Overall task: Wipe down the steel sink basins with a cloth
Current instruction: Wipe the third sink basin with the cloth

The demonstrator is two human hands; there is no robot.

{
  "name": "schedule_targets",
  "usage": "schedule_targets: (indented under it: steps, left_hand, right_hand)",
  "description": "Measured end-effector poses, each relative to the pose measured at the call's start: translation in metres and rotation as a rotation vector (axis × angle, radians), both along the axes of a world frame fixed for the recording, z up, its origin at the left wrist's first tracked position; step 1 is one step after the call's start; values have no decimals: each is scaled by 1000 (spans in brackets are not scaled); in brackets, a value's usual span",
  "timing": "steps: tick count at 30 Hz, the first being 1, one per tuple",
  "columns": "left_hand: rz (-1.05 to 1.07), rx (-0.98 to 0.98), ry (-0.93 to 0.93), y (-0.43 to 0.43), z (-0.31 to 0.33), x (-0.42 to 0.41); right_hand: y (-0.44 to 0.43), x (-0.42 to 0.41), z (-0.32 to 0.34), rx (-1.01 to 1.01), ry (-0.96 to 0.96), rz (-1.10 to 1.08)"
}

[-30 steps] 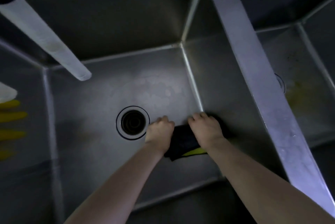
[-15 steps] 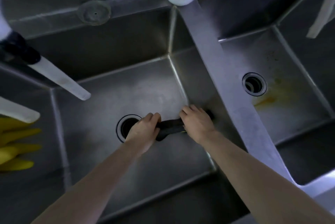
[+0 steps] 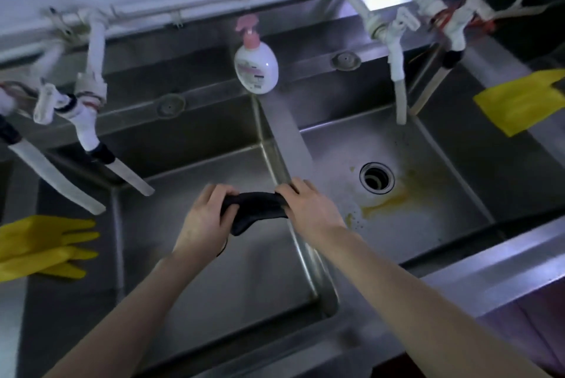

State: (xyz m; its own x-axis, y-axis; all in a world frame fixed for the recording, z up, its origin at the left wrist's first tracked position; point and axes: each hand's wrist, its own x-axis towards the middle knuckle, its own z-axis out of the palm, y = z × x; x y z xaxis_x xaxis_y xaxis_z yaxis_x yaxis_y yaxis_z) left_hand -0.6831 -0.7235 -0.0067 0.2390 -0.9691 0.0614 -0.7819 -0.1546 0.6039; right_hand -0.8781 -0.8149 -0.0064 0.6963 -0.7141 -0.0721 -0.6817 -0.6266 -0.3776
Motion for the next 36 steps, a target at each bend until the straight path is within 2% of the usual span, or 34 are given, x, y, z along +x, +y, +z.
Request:
schedule_targets:
  steps: [8, 14, 19, 24, 31, 36]
  left_hand:
    - [-37, -125, -53, -34, 71, -109]
    - [-88, -51, 2, -59, 84, -183]
    - [-162, 103, 10, -89, 55, -219]
    - [-311, 319, -70, -124, 9, -235]
    - [-331, 541, -98, -153, -47, -245]
    - [-283, 652, -174, -175, -81, -249]
  right_hand:
    - [-37, -115, 66, -33, -107, -17]
    - [-63, -191, 82, -24, -41, -18]
    - [-86, -233, 56, 70, 58, -77]
    - [-100, -255, 10, 183, 175, -112]
    - [-118, -251, -50, 322, 306, -130]
    - [-145, -243, -86, 299, 329, -64]
